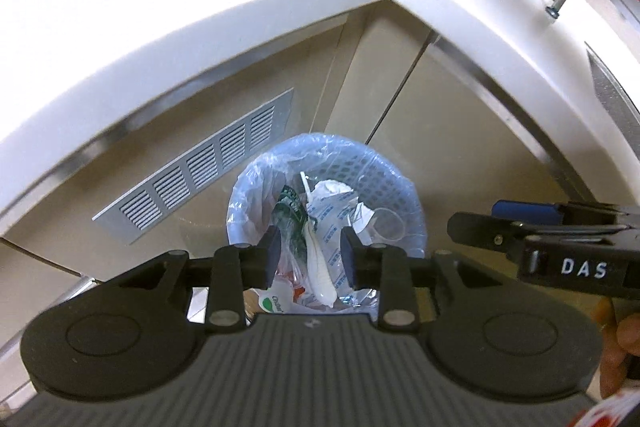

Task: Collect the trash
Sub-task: 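Raise both tools back up toward the counter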

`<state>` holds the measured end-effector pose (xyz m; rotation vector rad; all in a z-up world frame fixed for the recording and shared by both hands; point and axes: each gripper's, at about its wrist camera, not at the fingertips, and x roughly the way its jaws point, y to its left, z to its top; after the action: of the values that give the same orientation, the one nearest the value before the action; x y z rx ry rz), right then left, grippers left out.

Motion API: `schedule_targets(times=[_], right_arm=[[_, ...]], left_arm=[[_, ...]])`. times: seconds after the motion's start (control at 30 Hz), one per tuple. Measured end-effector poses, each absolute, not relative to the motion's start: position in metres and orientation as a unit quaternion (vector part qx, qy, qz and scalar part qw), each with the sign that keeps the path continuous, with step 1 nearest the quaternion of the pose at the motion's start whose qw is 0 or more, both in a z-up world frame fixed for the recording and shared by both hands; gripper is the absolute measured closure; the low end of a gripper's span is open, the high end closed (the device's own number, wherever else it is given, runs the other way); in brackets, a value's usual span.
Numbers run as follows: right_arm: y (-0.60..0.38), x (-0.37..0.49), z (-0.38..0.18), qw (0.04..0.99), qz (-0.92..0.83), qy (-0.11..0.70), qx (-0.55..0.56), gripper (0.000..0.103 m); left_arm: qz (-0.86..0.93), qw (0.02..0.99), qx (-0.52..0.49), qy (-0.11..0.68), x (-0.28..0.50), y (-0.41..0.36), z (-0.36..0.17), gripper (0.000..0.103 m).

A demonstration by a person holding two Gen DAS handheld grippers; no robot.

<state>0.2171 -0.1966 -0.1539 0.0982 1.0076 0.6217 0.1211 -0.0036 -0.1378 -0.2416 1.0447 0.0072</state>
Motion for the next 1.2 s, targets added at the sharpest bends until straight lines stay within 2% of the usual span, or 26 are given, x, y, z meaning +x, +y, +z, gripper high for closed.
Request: schedule_targets(times=[0.2,0.4,0.47,0.73,0.87,1.2], right_arm=[[-0.2,0.206,-0.119,0.845,0.319,0.428,0.037,0.039],[-0.204,0.199,-0.079,0.875,0.325,0.358,0.024,0.034],[-0.207,0.2,-0.069,0.884,0.319,0.34,0.027,0.032],[-0.224,0.221,-0.041,0.917,0.26,0.297,0.052,0.028],[-0.234,0.232,-0.029,0.932,0.218,0.286,0.046,0.028],[-0.262,0.246,-0.013,0.952,0.153,0.266,0.017,0.028]], left_arm=[[-0.003,0.876,-0.104,0.47,0.117,-0.001,-0.11,0.065],[-0.006,0.897,-0.094,0.431,0.122,0.006,-0.077,0.049],[-0.007,0.903,-0.093,0.419,0.125,0.008,-0.067,0.04],[-0.009,0.925,-0.092,0.369,0.143,0.018,-0.03,0.017],[-0.009,0.934,-0.089,0.346,0.156,0.023,-0.014,0.009],[-0.013,0.948,-0.085,0.307,0.206,0.008,0.005,0.0]])
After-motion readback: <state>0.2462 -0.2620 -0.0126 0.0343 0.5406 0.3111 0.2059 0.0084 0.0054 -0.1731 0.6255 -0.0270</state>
